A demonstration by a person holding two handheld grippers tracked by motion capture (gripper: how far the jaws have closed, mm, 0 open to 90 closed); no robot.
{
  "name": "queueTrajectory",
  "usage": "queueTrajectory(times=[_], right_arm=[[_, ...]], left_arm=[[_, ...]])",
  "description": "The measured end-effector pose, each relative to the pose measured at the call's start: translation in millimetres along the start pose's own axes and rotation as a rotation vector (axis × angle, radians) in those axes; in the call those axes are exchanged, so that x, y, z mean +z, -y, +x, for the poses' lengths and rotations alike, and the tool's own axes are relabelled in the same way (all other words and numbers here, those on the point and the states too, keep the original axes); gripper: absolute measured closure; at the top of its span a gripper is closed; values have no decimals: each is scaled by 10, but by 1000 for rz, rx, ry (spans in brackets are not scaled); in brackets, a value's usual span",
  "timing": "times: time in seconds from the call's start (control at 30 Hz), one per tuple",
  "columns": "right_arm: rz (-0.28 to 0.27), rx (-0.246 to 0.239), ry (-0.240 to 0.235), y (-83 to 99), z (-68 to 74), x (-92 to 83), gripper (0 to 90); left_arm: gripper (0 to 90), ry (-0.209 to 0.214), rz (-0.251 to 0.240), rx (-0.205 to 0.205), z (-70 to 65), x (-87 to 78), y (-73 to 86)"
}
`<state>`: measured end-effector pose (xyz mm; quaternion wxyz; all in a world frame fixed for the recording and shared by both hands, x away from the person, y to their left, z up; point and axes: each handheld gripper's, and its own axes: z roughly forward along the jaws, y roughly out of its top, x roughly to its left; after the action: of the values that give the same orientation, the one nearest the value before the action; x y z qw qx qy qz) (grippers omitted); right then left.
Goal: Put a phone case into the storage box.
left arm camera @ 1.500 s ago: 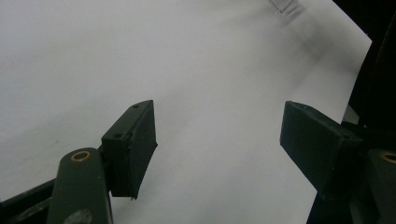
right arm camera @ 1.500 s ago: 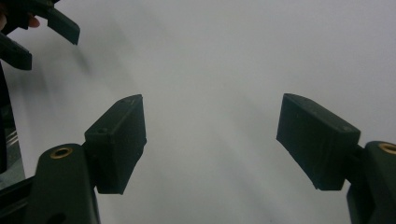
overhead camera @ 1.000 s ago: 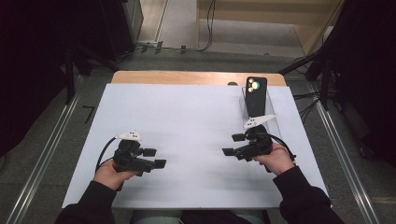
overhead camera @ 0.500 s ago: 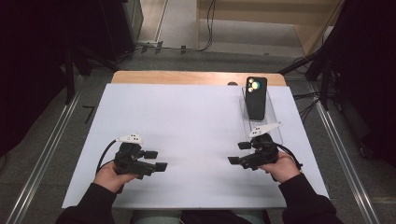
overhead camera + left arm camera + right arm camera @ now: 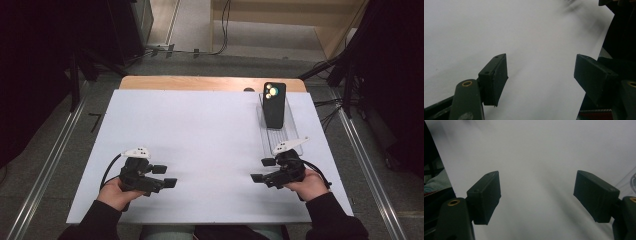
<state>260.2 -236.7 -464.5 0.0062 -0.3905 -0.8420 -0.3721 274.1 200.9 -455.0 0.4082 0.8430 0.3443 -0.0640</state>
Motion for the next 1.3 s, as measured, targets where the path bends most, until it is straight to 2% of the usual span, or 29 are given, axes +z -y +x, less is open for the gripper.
queueTrajectory(times=[0.4, 0.73, 1.0, 1.3], right_arm=[[3, 23, 29, 171, -27, -117, 199], [-32, 21, 52, 295, -89, -191, 199], [-17, 29, 52, 355, -156, -151, 199], [-12, 32, 52, 356, -162, -130, 200]], left_arm=[[273, -5, -2, -5, -1, -41, 50], [273, -10, 1, -8, 10, -56, 82], [273, -15, 2, -17, 42, -38, 88], [273, -22, 6, -27, 78, -41, 94]])
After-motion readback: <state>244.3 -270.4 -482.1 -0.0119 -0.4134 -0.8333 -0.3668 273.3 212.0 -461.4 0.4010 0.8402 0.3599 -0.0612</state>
